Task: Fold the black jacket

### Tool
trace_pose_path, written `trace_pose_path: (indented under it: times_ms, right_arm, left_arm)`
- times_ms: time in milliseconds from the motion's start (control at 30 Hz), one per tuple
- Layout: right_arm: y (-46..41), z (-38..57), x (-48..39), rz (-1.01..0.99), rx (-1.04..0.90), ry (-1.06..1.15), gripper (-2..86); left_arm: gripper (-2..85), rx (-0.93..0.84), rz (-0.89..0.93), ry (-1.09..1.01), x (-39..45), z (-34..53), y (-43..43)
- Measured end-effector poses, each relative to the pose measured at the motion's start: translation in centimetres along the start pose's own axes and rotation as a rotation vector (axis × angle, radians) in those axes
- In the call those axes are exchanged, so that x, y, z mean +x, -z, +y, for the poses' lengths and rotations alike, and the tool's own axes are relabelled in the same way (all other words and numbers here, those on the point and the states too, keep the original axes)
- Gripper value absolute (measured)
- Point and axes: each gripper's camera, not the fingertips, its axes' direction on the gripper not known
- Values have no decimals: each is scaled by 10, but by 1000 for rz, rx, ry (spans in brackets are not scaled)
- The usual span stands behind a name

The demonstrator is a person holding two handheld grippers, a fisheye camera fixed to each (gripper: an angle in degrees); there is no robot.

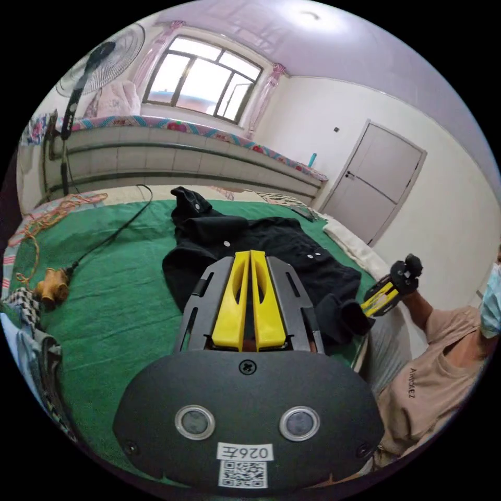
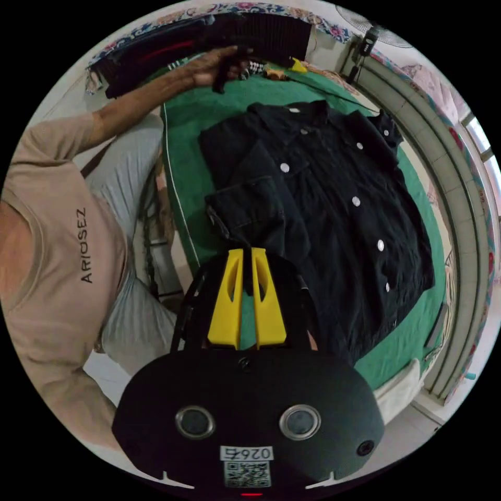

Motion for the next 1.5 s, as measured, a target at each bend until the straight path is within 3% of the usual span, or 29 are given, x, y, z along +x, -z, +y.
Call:
trace_pose_path:
  times_ms: [100, 267, 433, 533, 633, 700, 800, 867, 1000, 1133, 1200, 1233, 1267, 1333, 1500]
  right_arm:
    - [-4, 25, 3, -44, -67, -60, -9]
    - [4, 55, 16, -129, -108, -134, -8]
    - [27, 101, 29, -127, -60, -249, -5]
    - [55, 145, 42, -137, 45, -319, 6]
    - [102, 194, 63, -67, 320, -403, 42]
    - [141, 237, 101, -18, 621, -540, 57]
    - [158, 266, 177, -73, 801, -705, 47]
    - [153, 270, 232, -116, 827, -809, 45]
    - [122, 241, 354, -164, 673, -928, 85]
    - [88, 218, 440, -174, 586, -1039, 138]
    - [59, 204, 480, -218, 512, -1110, 156]
    - [54, 201, 485, -192, 467, -1134, 127]
    - [62, 197, 485, -14, 430, -1155, 69]
    - [74, 189, 486, 13, 388, -1061, 13]
    - [172, 228, 436, 212, 668, -841, -11]
  left_arm:
    - [-10, 77, -64, -51, 20, 6, 23]
    - [-9, 143, 243, -66, 13, 3, 37]
    - [4, 174, 159, -32, 5, 5, 43]
    - [53, 124, 103, -29, -7, -3, 40]
    - [122, 91, 120, -1, -28, -16, 32]
    - [154, 63, 91, 26, -42, -27, 21]
    - [177, -37, 16, 54, -66, -51, -10]
    - [195, -104, -25, 69, -84, -74, -37]
    - [226, -166, -18, 101, -111, -108, -82]
    - [263, -291, 86, 153, -134, -139, -156]
    - [233, -384, 79, 162, -136, -144, -191]
    - [180, -446, -68, 144, -132, -147, -203]
    - [128, -459, -137, 94, -125, -152, -206]
    - [72, -461, -47, 94, -129, -158, -201]
    - [47, -119, 172, 82, -134, -148, -110]
